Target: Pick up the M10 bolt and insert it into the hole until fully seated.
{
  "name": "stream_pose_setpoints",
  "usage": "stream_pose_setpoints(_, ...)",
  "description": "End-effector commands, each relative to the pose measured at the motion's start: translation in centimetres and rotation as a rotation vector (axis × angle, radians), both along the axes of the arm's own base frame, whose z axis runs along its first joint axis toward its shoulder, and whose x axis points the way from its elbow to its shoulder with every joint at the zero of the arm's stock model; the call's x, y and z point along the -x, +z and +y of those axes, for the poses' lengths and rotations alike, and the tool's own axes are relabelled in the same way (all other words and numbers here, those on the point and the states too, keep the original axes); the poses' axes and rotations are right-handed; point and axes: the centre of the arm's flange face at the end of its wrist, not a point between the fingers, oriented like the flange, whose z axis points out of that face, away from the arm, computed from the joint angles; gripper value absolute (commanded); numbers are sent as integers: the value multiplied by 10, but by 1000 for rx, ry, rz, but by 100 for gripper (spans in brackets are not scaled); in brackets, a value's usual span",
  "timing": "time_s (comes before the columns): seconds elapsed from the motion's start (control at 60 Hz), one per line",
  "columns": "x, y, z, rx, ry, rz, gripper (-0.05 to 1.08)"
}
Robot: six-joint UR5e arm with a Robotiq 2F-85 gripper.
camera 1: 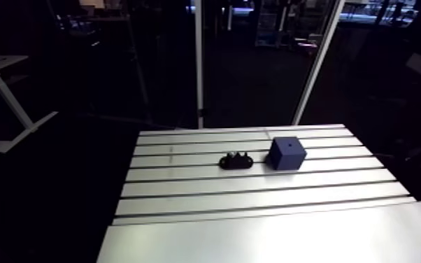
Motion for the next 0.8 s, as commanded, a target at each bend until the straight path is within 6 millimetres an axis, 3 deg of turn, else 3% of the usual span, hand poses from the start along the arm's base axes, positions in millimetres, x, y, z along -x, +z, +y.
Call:
stream_pose_setpoints(0.017,2,-3,-1,1,2,-4,1)
stream_pose_setpoints(0.8,4,1,-7,-3,13,5,1)
